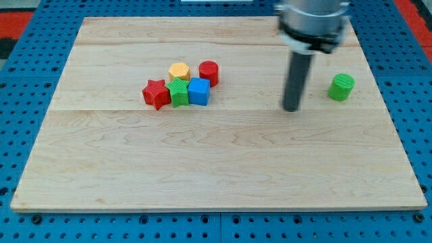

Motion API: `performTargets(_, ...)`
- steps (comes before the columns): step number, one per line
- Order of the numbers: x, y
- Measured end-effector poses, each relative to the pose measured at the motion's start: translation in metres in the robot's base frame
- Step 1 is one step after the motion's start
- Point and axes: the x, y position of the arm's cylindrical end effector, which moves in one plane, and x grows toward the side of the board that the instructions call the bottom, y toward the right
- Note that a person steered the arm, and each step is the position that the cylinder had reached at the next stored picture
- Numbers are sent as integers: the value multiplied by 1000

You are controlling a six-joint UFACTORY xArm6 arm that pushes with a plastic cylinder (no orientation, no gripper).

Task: Push the green circle down and left

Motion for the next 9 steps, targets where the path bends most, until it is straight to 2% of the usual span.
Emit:
performTargets(2,-7,121)
performTargets(3,-32,128)
performTargets(5,-57,79)
performTargets(7,-33,64)
performTargets(9,-22,16)
